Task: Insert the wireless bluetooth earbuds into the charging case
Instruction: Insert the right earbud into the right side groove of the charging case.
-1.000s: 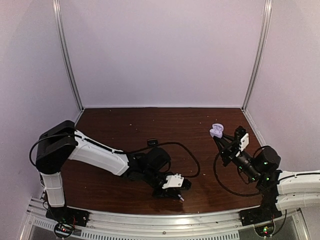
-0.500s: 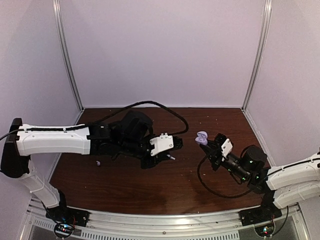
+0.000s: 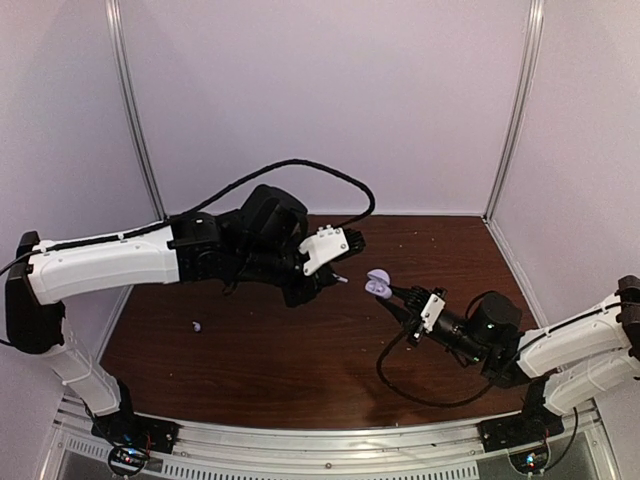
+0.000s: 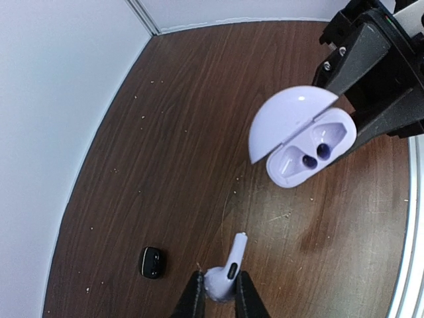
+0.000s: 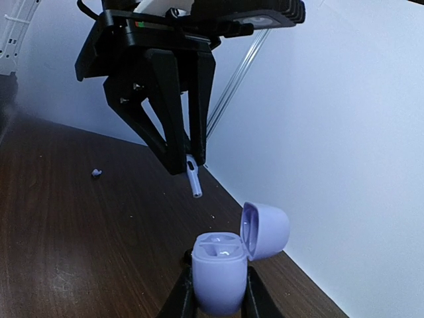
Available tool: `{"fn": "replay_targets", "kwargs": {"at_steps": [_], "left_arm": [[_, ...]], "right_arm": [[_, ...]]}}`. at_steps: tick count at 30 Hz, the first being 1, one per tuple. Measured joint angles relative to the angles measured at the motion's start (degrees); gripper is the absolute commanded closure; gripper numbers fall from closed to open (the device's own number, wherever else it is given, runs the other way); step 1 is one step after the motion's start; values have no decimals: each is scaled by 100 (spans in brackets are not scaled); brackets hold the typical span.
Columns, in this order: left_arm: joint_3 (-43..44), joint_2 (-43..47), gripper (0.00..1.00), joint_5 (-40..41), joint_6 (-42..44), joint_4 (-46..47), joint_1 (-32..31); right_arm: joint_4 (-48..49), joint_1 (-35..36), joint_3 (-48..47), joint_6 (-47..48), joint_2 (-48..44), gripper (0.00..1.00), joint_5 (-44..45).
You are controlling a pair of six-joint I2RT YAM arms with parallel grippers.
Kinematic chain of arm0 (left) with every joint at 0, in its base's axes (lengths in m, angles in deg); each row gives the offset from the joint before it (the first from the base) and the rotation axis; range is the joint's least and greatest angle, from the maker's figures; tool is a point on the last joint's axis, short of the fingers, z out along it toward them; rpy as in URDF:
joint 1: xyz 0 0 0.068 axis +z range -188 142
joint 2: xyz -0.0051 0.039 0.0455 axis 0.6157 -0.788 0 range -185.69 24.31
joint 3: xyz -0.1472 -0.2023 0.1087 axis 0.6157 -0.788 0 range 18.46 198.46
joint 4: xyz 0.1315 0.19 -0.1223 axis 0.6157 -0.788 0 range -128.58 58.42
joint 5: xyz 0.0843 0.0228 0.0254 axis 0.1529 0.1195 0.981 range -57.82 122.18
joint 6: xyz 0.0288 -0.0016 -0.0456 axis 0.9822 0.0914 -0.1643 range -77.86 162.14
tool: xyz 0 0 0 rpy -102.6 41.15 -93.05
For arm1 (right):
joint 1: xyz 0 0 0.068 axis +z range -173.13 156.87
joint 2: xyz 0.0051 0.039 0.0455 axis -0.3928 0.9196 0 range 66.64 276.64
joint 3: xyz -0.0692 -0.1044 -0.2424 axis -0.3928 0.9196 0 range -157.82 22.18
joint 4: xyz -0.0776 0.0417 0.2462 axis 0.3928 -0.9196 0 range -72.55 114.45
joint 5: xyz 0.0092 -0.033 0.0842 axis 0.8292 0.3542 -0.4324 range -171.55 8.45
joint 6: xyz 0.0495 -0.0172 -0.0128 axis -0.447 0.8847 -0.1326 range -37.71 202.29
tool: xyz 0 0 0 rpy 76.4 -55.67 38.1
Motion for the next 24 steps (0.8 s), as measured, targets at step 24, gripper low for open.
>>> {"fn": "replay_targets", "kwargs": {"at_steps": [24], "left_arm": [[173,-105,93,-560,-96,-87,-79]], "right_arm": [[79,494,-632,1014,800,100,1001]]}}
